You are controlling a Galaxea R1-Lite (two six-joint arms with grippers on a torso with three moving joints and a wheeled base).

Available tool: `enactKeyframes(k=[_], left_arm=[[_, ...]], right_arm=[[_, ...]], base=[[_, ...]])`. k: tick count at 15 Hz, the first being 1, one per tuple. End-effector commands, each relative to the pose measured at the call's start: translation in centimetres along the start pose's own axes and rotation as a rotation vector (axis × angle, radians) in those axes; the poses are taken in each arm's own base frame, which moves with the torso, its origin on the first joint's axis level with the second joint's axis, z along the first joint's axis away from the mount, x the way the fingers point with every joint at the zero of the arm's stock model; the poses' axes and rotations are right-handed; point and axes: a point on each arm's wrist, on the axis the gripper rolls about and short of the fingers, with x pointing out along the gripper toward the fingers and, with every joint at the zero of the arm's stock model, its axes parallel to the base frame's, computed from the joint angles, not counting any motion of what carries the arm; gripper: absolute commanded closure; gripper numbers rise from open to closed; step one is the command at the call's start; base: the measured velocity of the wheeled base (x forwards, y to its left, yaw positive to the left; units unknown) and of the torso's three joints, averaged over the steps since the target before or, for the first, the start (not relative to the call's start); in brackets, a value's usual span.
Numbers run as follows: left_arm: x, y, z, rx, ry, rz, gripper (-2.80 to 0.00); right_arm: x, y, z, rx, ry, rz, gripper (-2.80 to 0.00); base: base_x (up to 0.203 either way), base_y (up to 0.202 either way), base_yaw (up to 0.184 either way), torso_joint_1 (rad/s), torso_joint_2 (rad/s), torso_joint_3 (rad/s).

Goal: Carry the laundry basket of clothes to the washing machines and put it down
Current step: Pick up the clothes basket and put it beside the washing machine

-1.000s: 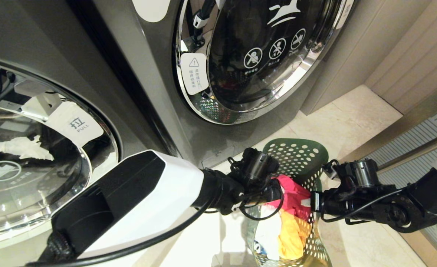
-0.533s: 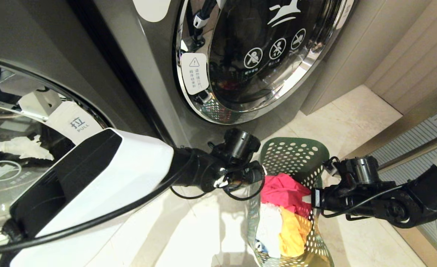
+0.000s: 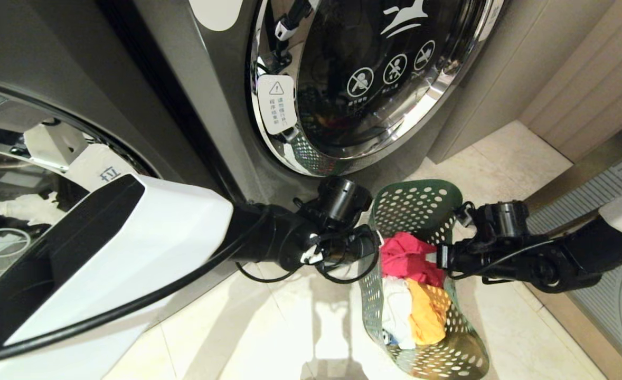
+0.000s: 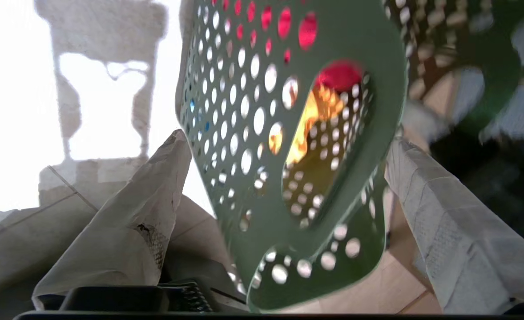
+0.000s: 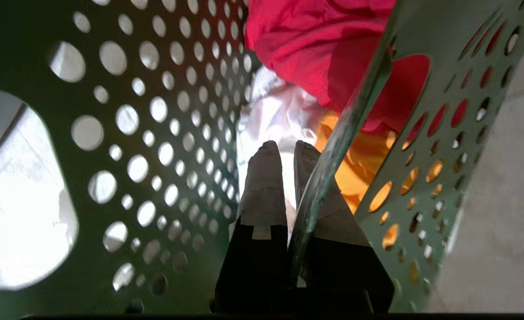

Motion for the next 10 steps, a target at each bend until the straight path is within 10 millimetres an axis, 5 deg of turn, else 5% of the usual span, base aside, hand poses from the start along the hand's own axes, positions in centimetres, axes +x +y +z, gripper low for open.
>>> enactKeyframes(k=[1, 10], left_arm=[[-1.4, -0.6, 0.7, -0.009, -0.023, -0.027, -2.8], [-2.8, -2.4, -0.4, 0.014, -0.006, -0.076, -2.8]], right_arm=[[1.7, 0.2, 1.2, -0.008, -0.011, 0.012, 0.0], [3.8, 5.5, -1.7, -0.156, 0.094, 0.119, 0.0]], base=[[0.0, 0.0, 0.0, 0.0, 0.0, 0.0], [0.0, 0.0, 0.0, 0.0, 0.0, 0.0]])
